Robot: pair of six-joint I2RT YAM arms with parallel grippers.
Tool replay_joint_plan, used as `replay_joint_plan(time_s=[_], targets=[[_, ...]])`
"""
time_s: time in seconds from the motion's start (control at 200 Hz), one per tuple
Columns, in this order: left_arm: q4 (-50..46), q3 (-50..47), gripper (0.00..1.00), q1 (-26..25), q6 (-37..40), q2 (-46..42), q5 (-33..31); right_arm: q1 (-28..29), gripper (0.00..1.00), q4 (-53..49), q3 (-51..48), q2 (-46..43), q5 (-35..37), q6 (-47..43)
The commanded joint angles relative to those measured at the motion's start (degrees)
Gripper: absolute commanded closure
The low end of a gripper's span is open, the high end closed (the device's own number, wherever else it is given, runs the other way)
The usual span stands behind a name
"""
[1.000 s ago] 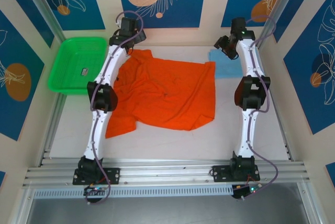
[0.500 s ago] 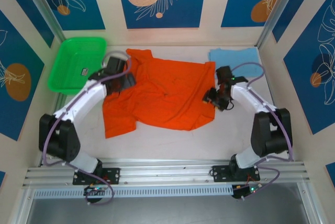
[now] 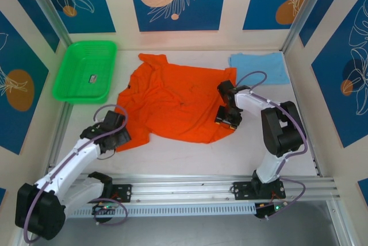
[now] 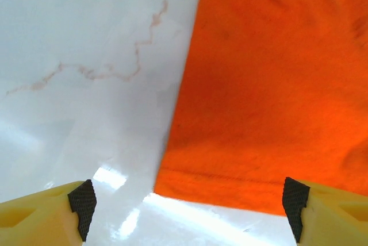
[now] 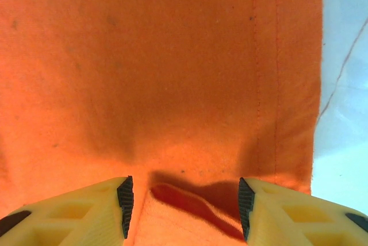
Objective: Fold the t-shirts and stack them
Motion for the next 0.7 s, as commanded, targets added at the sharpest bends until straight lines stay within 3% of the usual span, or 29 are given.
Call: replay_joint_plan(time_s=[0.0, 0.4, 0.5, 0.695], targets=[[-1.3, -2.4, 0.15, -0.3, -3.8, -0.6, 0.2, 1.0, 0.48, -3.1, 2.1, 0.3, 3.7, 2.2], [2.6, -8.5, 0.25, -0.1, -7.2, -0.2, 0.5, 3.1, 0.53, -4.0, 0.9, 1.1, 4.0, 1.7], [4.4, -8.7, 0.32, 0.1, -7.3, 1.2, 1.5, 3.2, 0.61, -3.6, 0.4, 1.3, 3.8, 1.3], [6.8, -9.2, 0.48, 0.8, -6.9, 2.5, 2.3, 3.3, 0.67, -3.3, -0.3, 0.8, 3.9, 1.1]])
